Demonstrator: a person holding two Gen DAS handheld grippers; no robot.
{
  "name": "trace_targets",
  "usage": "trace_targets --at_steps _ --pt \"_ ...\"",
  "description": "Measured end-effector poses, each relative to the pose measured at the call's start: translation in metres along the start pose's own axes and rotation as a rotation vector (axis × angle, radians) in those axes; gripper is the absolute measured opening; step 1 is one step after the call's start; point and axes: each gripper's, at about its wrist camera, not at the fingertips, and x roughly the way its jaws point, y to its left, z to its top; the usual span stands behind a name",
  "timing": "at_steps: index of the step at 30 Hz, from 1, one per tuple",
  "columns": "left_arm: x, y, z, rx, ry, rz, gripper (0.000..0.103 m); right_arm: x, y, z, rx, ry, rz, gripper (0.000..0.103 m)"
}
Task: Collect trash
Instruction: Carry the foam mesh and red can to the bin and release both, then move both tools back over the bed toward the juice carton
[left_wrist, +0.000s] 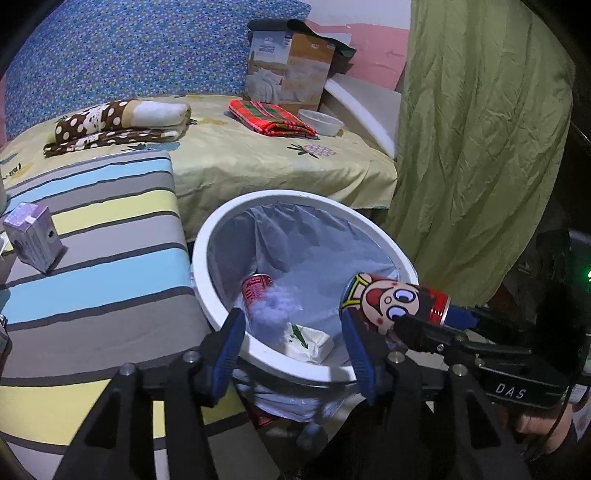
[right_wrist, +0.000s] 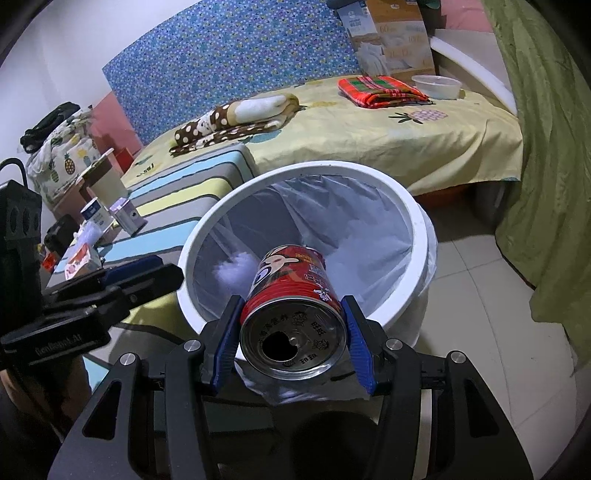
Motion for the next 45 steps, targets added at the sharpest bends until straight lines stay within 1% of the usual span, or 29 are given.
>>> trace_targets --at_steps 6,11,18,26,33,39,45 --pt "-0.006 0.009 -0.001 -0.026 -0.008 0.011 0.057 0.003 0.004 0.001 -0.021 0.028 0.002 0.055" --pt "-0.013 0.014 -0.002 -0.035 -0.016 0.028 0.057 0.005 0.009 0.003 -0.038 0.044 -0.017 0.055" --pt "-0.020 0.020 -0.006 -0.051 -0.020 0.043 0.057 0.000 0.011 0.004 -0.035 0.033 -0.028 0.055" --pt "-0.037 0.022 -0.010 -0.049 -0.044 0.058 0.057 -0.012 0.016 0.007 -0.031 -0.011 -0.023 0.055" --pt "-0.056 0.031 -0.017 -0.076 -0.069 0.082 0.056 -0.022 0.029 0.008 -0.045 -0.056 0.015 0.055" --pt "-0.074 0.041 -0.029 -0.100 -0.085 0.127 0.056 -0.025 0.051 0.005 -0.080 -0.078 0.079 0.055" --pt "-0.093 0.052 -0.040 -0.121 -0.108 0.194 0.056 -0.021 0.073 0.002 -0.127 -0.068 0.128 0.055"
